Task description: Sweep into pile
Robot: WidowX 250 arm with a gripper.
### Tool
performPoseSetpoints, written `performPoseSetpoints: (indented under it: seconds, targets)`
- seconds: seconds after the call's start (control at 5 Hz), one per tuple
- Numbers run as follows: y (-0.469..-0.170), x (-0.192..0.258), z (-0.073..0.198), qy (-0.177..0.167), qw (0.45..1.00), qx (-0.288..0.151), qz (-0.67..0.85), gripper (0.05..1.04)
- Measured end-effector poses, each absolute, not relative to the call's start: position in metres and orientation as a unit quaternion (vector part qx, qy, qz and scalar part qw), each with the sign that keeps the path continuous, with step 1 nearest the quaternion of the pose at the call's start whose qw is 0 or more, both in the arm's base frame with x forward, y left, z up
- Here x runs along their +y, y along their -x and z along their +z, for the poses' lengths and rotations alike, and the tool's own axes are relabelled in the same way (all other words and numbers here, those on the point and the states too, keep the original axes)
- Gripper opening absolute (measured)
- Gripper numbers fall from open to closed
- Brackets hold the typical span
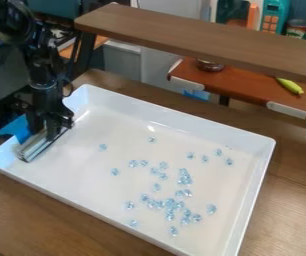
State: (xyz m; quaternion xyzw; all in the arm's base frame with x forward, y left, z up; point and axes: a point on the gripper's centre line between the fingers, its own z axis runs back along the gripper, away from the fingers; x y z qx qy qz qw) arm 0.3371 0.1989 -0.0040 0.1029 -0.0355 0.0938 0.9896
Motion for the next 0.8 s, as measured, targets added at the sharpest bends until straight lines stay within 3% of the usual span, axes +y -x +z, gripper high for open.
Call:
performPoseSetpoints:
  seconds: [0.4,0.8]
  targets:
    - [-0.331,0.183,-0.009,-0.081,0.992,-0.01,0.094,0.35]
    - [-0.333,0.133,-0.011,-0.066,0.994,0.025,0.081,0.349]
